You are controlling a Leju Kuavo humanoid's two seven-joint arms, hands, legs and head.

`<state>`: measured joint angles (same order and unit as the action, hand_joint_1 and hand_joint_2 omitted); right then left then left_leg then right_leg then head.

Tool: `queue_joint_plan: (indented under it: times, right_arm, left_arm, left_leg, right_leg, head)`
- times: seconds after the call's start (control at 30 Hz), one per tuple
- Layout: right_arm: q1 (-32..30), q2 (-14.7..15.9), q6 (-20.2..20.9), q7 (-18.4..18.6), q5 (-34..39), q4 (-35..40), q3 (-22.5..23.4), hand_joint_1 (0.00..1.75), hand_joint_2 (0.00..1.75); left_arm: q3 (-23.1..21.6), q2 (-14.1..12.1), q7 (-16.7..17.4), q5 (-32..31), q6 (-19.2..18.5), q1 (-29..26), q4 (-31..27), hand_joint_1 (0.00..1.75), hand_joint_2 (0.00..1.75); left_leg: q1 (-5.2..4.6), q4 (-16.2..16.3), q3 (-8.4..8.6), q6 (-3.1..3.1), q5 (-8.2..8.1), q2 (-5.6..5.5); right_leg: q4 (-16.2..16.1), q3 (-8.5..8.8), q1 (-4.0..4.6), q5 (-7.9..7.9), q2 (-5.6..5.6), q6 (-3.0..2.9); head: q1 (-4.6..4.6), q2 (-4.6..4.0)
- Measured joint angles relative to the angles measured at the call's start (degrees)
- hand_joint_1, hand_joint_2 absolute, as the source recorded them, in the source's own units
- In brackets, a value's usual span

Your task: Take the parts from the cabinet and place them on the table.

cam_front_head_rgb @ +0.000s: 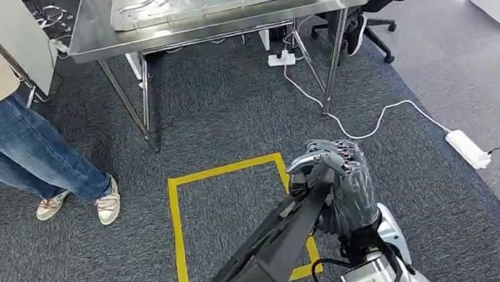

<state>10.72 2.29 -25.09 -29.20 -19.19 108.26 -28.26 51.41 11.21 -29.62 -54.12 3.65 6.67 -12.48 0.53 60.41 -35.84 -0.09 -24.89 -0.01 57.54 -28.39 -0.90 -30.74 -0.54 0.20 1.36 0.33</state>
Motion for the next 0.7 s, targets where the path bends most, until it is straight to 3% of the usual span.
queue_joint_plan:
  times: [0.03,0.13,0.2,0.23,0.3,0.33,0.37,0.4,0.43,0.5,0.57,0.6,0.63,0.7]
  right_arm:
    - [0.1,0.0,0.0,0.0,0.0,0.0,0.0,1.75,1.75]
    - [0.1,0.0,-0.2,0.0,-0.2,0.0,0.0,1.75,1.75]
    - [0.1,0.0,-0.5,0.0,-0.5,0.2,0.0,1.75,1.75]
    - [0.3,0.0,-0.5,0.0,-0.5,0.3,0.0,1.75,1.75]
    - [0.0,0.0,-0.6,0.0,-0.5,0.3,0.0,1.75,1.75]
    - [-0.1,0.0,-0.6,0.0,-0.5,0.3,0.0,1.75,1.75]
    - [-0.1,0.0,-0.6,0.0,-0.5,0.3,0.0,1.75,1.75]
    - [-0.1,0.0,-0.7,0.0,-0.5,0.3,0.0,1.75,1.75]
    - [-0.1,0.0,-0.7,0.0,-0.5,0.3,0.0,1.75,1.75]
    - [-0.3,0.0,-0.7,0.0,-0.6,0.4,0.0,1.75,1.75]
    - [-0.5,0.0,-0.8,-0.1,-0.6,0.5,0.0,1.75,1.75]
    - [-0.9,0.0,-0.9,0.0,-0.6,0.8,0.0,1.75,1.75]
    - [-1.0,0.0,-1.0,0.0,-0.6,0.8,0.0,1.75,1.75]
    - [-1.1,0.0,-1.1,-0.1,-0.7,1.1,0.0,1.75,1.75]
  left_arm:
    - [0.0,0.0,0.0,0.0,0.0,0.1,0.0,0.0,1.75]
    - [0.0,-0.1,0.0,0.0,-0.1,0.1,0.0,0.0,1.75]
    - [-0.1,-0.1,0.0,-0.1,-0.2,0.2,0.0,0.0,1.75]
    - [-0.1,-0.1,0.0,-0.1,-0.3,0.3,0.0,0.0,1.75]
    - [-0.2,0.0,0.0,-0.2,-0.3,0.3,0.0,0.0,1.75]
    - [-0.2,0.0,0.0,-0.4,-0.3,0.3,0.0,0.0,1.75]
    - [-0.3,-0.1,0.0,-0.4,-0.3,0.3,0.0,0.0,1.75]
    - [-0.3,0.0,0.0,-0.4,-0.3,0.2,0.0,0.0,1.75]
    - [-0.3,0.0,0.0,-0.5,-0.3,0.1,0.0,0.0,1.75]
    - [-0.4,0.0,0.0,-0.5,-0.3,0.1,0.0,0.0,1.75]
    - [-0.4,0.1,0.0,-0.5,-0.3,0.3,0.1,0.0,1.75]
    - [-0.4,0.1,0.0,-0.5,-0.3,0.2,0.1,0.0,1.75]
    - [-0.4,0.1,0.0,-0.5,-0.3,0.1,0.1,0.0,1.75]
    - [-0.5,0.1,0.1,-0.5,-0.2,0.2,0.1,0.0,1.75]
  left_leg:
    - [-0.29,-1.6,0.79,0.62,-0.53,-0.07]
    - [-0.3,-1.7,0.99,1.98,-1.08,-0.23]
    - [0.01,-2.6,2.58,2.74,-1.31,-0.41]
    - [0.0,-2.7,3.09,3.2,-1.62,-0.42]
    - [-0.11,-2.7,3.82,3.46,-2.37,-0.45]
    - [-0.17,-2.7,4.3,3.52,-2.82,-0.48]
    - [-0.24,-2.7,4.89,3.51,-3.31,-0.59]
    - [-0.29,-2.7,5.68,3.44,-3.88,-0.69]
    - [-0.34,-2.7,6.52,3.34,-4.45,-0.8]
    - [-0.4,-2.8,7.93,3.01,-5.73,-0.83]
    - [-0.53,-2.6,8.15,2.22,-6.58,-1.01]
    - [-0.48,-2.7,8.7,1.78,-6.71,-0.97]
    - [-0.54,-2.2,9.08,1.5,-6.28,-0.87]
    - [-0.37,-0.6,9.09,0.94,-7.17,-0.66]
  right_leg:
    - [0.1,0.02,0.06,-0.3,0.03,0.45]
    - [0.0,0.63,0.09,0.03,-0.08,1.28]
    - [3.4,-0.66,-0.19,-0.17,0.09,1.54]
    - [7.9,-3.48,-0.13,-1.24,0.18,1.73]
    - [15.6,-9.21,-0.13,-4.37,0.27,2.08]
    - [17.8,-11.55,-0.13,-5.48,0.27,2.16]
    - [17.9,-12.85,-0.13,-5.28,0.26,2.05]
    - [15.9,-12.93,-0.1,-3.54,0.27,1.75]
    - [12.3,-12.02,0.01,-0.71,0.28,1.5]
    - [3.2,-9.43,0.38,7.44,0.32,0.49]
    - [2.5,-9.36,1.03,5.28,0.47,0.21]
    - [2.2,-9.23,1.11,6.29,0.51,-0.12]
    - [2.0,-8.79,1.08,5.91,0.53,-0.54]
    - [1.1,-6.95,0.56,5.68,0.58,-1.13]
  head:
    - [0.02,0.0]
    - [0.0,0.0]
    - [-0.02,0.0]
    - [-0.07,0.0]
    - [-0.07,0.0]
    - [-0.04,0.0]
    - [-0.06,0.0]
    - [-0.06,0.0]
    - [-0.07,0.0]
    - [-0.07,0.0]
    - [-0.14,0.0]
    - [-0.15,0.0]
    - [-0.13,0.0]
    - [-0.15,0.0]
